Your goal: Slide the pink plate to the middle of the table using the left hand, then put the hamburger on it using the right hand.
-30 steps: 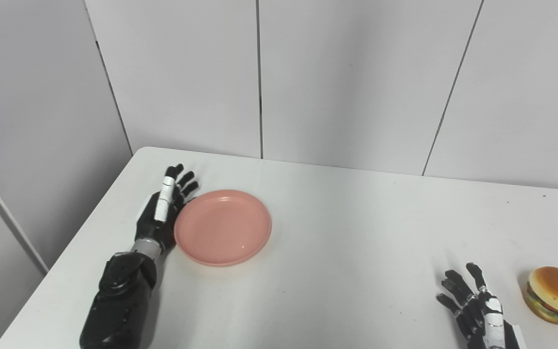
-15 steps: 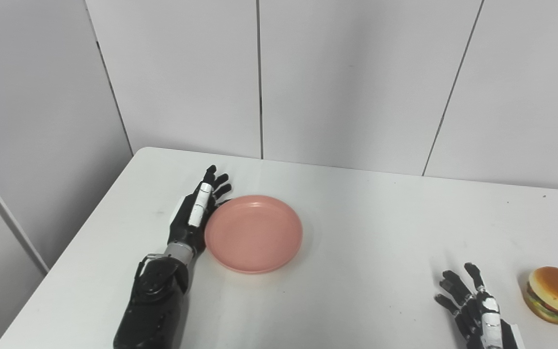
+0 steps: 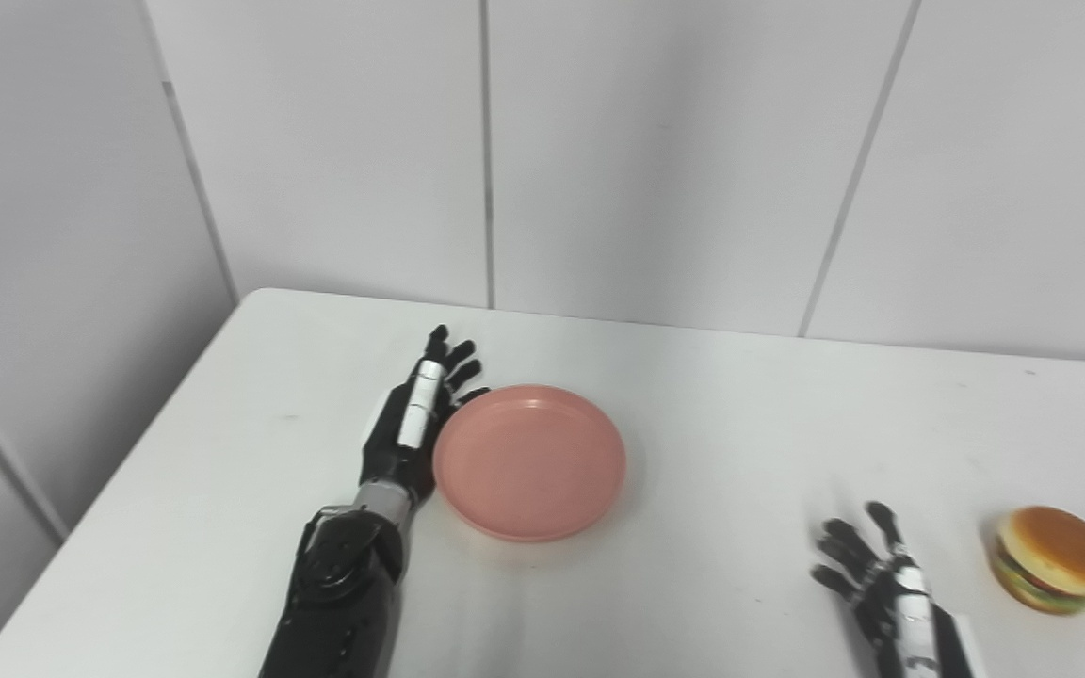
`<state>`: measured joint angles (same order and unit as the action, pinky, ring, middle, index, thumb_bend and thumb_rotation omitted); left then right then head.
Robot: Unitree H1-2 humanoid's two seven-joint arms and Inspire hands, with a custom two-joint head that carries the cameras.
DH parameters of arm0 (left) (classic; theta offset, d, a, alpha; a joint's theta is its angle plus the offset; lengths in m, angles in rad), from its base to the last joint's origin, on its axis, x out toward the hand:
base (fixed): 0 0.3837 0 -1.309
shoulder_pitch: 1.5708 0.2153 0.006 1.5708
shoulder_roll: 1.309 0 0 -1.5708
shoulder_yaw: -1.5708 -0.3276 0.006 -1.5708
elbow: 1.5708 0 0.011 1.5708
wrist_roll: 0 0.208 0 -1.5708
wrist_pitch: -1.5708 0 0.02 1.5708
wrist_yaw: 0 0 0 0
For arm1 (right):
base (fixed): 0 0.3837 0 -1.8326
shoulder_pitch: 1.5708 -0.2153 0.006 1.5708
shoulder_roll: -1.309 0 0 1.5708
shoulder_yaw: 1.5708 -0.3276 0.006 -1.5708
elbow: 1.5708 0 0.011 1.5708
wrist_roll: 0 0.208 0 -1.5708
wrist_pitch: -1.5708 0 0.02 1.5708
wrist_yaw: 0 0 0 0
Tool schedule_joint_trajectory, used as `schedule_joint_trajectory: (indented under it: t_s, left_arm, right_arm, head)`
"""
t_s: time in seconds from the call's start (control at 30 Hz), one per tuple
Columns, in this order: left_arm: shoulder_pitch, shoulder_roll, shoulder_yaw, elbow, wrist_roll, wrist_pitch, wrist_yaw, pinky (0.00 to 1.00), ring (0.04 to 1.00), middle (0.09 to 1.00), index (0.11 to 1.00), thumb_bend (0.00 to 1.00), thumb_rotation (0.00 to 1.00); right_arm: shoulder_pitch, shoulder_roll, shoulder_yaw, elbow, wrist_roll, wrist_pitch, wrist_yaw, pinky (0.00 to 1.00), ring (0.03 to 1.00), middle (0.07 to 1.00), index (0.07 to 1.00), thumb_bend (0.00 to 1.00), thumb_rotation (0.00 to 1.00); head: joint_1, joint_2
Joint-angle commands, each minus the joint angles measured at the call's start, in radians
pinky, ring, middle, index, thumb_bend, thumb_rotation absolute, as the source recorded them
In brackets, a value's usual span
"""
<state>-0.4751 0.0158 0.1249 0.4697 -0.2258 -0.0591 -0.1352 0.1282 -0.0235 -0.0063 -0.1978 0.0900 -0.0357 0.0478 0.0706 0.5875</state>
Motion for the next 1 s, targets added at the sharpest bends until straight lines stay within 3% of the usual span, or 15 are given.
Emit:
schedule_joint_trajectory:
  t_s: [0.0,0.3,0.43,0.67,0.97]
  left_arm:
    - [-0.017,-0.016,-0.009,-0.013,-0.013,0.024,-0.004,0.78,0.922,0.939,1.0,0.89,0.85]
    - [0.0,-0.066,-0.04,-0.015,-0.031,0.03,-0.029,0.83,0.935,0.946,1.0,0.89,0.88]
    - [0.007,-0.082,-0.047,-0.02,-0.034,0.031,-0.025,0.82,0.93,0.946,1.0,0.88,0.9]
    - [0.025,-0.095,-0.066,-0.044,-0.034,0.026,-0.043,0.83,0.939,0.944,1.0,0.89,0.9]
    - [0.023,-0.092,-0.066,-0.039,-0.04,0.037,-0.057,0.82,0.945,0.95,1.0,0.9,0.88]
  right_arm:
    - [0.039,0.042,0.021,-0.014,-0.013,0.0,-0.012,0.78,0.837,0.837,0.947,0.76,0.99]
    - [0.058,0.081,0.086,-0.046,-0.088,0.021,-0.067,0.78,0.835,0.838,0.95,0.84,0.99]
    - [0.058,0.1,0.109,-0.046,-0.103,0.029,-0.09,0.77,0.834,0.835,0.947,0.82,0.99]
    - [0.059,0.113,0.136,-0.029,-0.138,0.015,-0.122,0.75,0.822,0.836,0.945,0.78,1.0]
    - [0.054,0.116,0.143,-0.009,-0.143,-0.017,-0.137,0.75,0.836,0.865,0.945,0.77,1.0]
  head:
    - [-0.031,0.006]
    - [-0.15,-0.003]
    - [-0.189,-0.014]
    - [-0.212,-0.045]
    - [-0.232,-0.029]
